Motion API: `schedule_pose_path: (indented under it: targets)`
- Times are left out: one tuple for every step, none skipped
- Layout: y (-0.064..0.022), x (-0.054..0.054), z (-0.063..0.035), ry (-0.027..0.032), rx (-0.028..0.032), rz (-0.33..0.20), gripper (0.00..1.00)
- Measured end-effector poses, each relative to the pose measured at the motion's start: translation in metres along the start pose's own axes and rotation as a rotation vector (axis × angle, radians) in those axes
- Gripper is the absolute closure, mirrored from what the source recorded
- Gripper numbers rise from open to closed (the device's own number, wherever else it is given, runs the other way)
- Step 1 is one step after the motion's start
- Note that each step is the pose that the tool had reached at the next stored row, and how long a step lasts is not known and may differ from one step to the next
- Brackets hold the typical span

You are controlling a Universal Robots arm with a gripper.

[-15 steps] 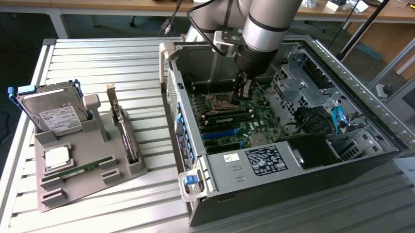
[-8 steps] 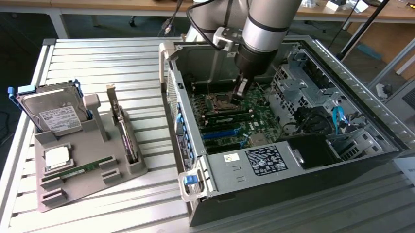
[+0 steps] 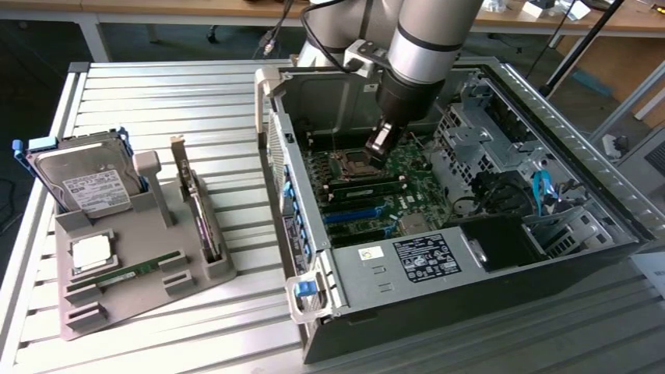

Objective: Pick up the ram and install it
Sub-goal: 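Press down the ram until it locks into place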

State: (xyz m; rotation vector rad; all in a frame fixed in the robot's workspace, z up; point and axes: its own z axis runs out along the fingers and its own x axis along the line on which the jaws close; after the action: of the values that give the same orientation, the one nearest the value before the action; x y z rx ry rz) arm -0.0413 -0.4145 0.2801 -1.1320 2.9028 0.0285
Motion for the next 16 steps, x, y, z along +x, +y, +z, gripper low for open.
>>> schedule_pose_path:
  targets:
    - [0.0000,0.0000,0.0000,-0.0001,0.0005,0.018,0.89]
    - [0.0000,0.0000,0.0001,-0.0003,0.0012,0.039,0.89]
    - [0.0000,0.0000,0.0001,-0.0004,0.0017,0.055,0.89]
    - [0.0000,0.0000,0.0001,-0.0006,0.0023,0.076,0.89]
    - [0.0000,0.0000,0.0002,-0.0007,0.0029,0.095,0.89]
    - [0.0000,0.0000,0.0002,-0.0008,0.0033,0.110,0.89]
    - [0.0000,0.0000,0.0002,-0.0010,0.0039,0.128,0.89]
    - [0.0000,0.0000,0.0003,-0.0011,0.0045,0.145,0.89]
    - [0.0000,0.0000,0.0003,-0.0012,0.0050,0.161,0.89]
    - [0.0000,0.0000,0.0004,-0.0013,0.0056,0.184,0.89]
    - [0.0000,0.0000,0.0005,-0.0016,0.0066,0.216,0.89]
    - [0.0000,0.0000,0.0005,-0.0017,0.0071,0.232,0.89]
    - [0.0000,0.0000,0.0005,-0.0018,0.0077,0.250,0.89]
    - [0.0000,0.0000,0.0006,-0.0020,0.0082,0.269,0.89]
    - [0.0000,0.0000,0.0006,-0.0021,0.0088,0.285,0.89]
    - [0.0000,0.0000,0.0007,-0.0024,0.0098,0.319,0.89]
